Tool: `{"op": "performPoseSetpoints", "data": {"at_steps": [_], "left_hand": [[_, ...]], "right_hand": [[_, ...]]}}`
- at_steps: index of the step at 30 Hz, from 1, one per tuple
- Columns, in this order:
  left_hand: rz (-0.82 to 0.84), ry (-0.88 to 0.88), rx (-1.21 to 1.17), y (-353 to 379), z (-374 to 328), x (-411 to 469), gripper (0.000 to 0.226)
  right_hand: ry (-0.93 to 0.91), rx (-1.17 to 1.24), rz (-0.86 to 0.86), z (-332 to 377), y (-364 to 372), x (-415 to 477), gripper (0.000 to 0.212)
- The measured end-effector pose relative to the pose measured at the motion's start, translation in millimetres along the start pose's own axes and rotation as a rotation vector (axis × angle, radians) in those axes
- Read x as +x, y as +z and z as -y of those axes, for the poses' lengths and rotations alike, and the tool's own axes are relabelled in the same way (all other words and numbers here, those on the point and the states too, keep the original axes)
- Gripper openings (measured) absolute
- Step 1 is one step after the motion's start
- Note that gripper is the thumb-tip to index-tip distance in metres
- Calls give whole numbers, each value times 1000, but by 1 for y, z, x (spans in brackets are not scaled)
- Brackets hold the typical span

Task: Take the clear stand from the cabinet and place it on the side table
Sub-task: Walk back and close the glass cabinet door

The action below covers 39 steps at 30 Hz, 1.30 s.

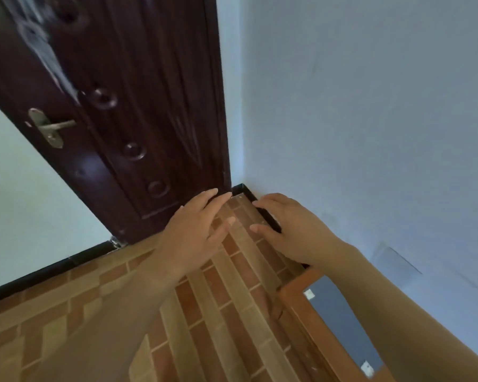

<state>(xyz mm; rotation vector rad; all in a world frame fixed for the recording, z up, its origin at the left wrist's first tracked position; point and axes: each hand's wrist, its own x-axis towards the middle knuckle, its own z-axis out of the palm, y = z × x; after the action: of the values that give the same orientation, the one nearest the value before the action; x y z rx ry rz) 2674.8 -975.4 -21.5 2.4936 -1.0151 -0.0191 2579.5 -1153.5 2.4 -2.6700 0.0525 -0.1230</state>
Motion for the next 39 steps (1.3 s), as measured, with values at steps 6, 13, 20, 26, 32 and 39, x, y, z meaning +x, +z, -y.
{"op": "performPoseSetpoints", "data": {"at_steps": [6,13,20,26,32,39], "left_hand": [[-64,-195,64,-59,113,-46,63],[-160,-443,122,-133,229,-119,65],[-274,-606,126,-177,312,-187,62],[-310,-717,132,-199,359,-212,67],[-337,-774,155,-221,420,-217,67],[-439,-867,104,-264,521,-178,62]], "right_hand": [[-168,-9,94,99,54,89,50],[-369,24,207,235,126,174,53],[-530,76,324,337,192,217,50],[-638,88,364,388,228,255,48],[-702,126,416,432,262,313,48],[-732,160,415,488,300,418,47]]}}
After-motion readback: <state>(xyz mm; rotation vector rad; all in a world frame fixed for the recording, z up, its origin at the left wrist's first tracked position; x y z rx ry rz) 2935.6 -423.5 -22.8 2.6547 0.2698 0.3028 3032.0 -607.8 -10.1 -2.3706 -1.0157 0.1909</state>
